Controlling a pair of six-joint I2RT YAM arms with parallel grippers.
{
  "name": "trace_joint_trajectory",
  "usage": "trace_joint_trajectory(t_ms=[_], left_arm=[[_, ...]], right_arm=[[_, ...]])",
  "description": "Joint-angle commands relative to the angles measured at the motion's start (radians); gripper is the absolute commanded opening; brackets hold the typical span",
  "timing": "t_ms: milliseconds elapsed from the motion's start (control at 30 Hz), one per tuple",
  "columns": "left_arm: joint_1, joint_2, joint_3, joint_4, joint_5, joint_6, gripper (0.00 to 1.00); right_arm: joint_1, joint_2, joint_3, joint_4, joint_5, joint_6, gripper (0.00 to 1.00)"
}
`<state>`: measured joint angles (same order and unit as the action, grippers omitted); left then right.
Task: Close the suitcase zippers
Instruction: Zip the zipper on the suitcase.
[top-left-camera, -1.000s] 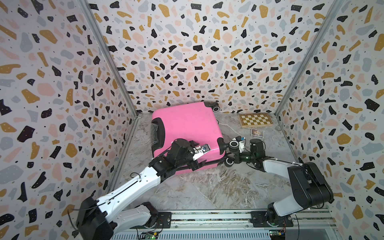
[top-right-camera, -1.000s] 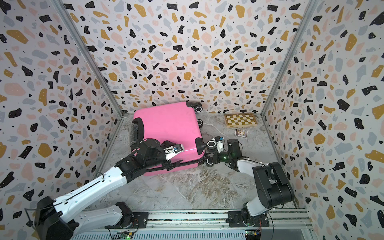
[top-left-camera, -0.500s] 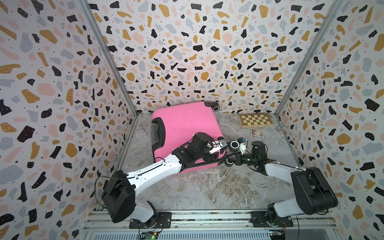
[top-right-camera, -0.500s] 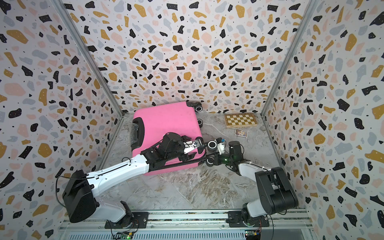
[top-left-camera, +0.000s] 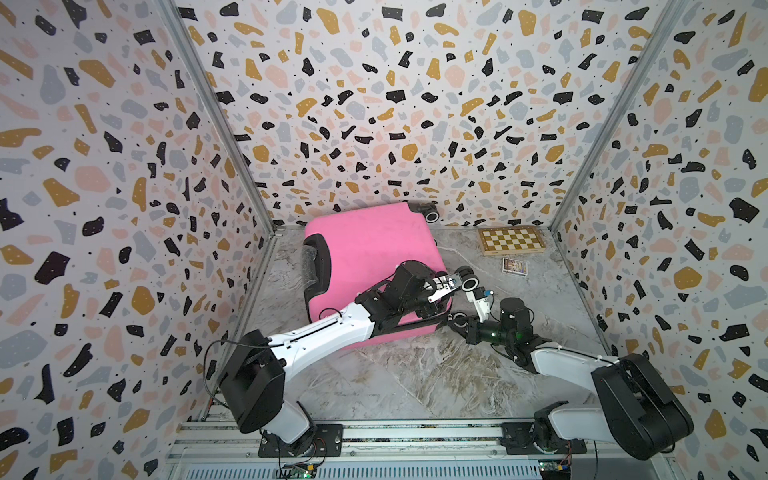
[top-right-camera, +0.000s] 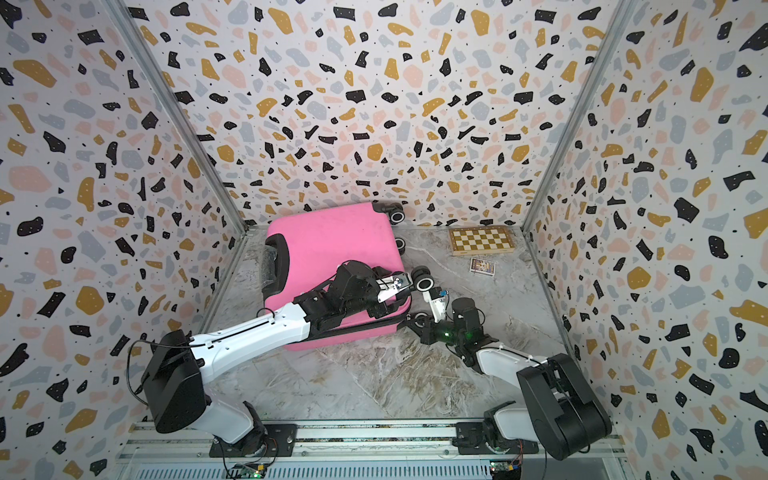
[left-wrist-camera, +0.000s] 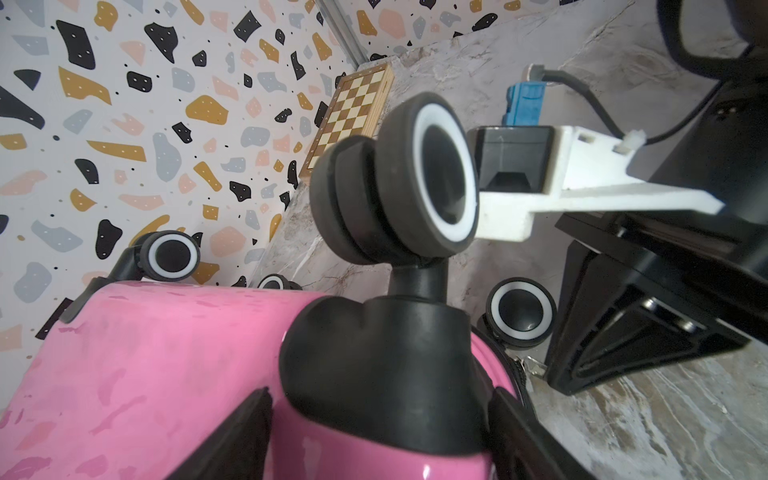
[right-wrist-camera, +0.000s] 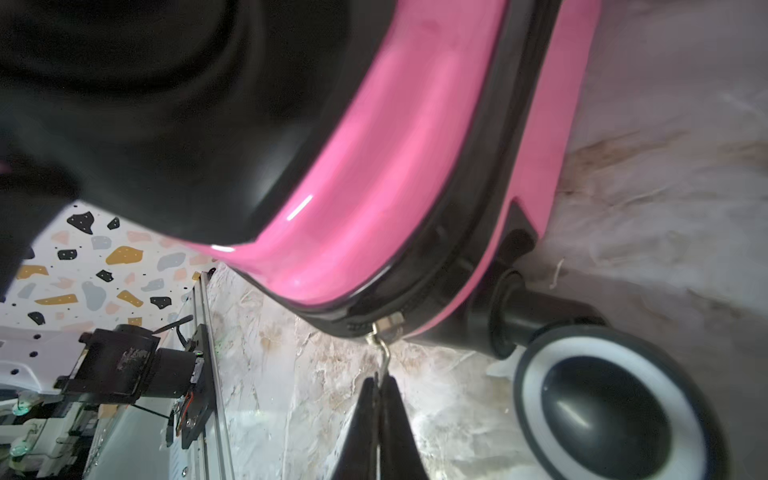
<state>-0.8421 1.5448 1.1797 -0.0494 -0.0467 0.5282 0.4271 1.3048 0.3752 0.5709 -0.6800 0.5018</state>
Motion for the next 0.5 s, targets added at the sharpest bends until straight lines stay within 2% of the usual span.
trace_joint_trajectory(t_ms=[0, 167, 300, 400, 467], left_arm=[[0.071, 0.075, 0.032, 0.110, -0.274, -0.024, 0.76], [0.071, 0.080, 0.043, 0.093, -0.255, -0.035, 0.72], [0.071, 0.057, 0.053, 0.039, -0.217, -0.055, 0.75], [0.072, -0.004, 0.088, -0.080, -0.199, -0.115, 0.87], [0.074, -0.050, 0.130, -0.193, -0.213, -0.207, 0.97]], right_arm=[[0.121, -0.069, -0.022, 0.025, -0.207, -0.051, 0.00], [0.197, -0.063, -0.001, 0.005, -0.119, -0.106, 0.00], [0.219, -0.044, 0.020, -0.062, -0.022, -0.138, 0.00], [0.219, -0.038, 0.037, -0.120, 0.081, -0.155, 0.00], [0.219, -0.037, 0.056, -0.156, 0.128, -0.165, 0.00]])
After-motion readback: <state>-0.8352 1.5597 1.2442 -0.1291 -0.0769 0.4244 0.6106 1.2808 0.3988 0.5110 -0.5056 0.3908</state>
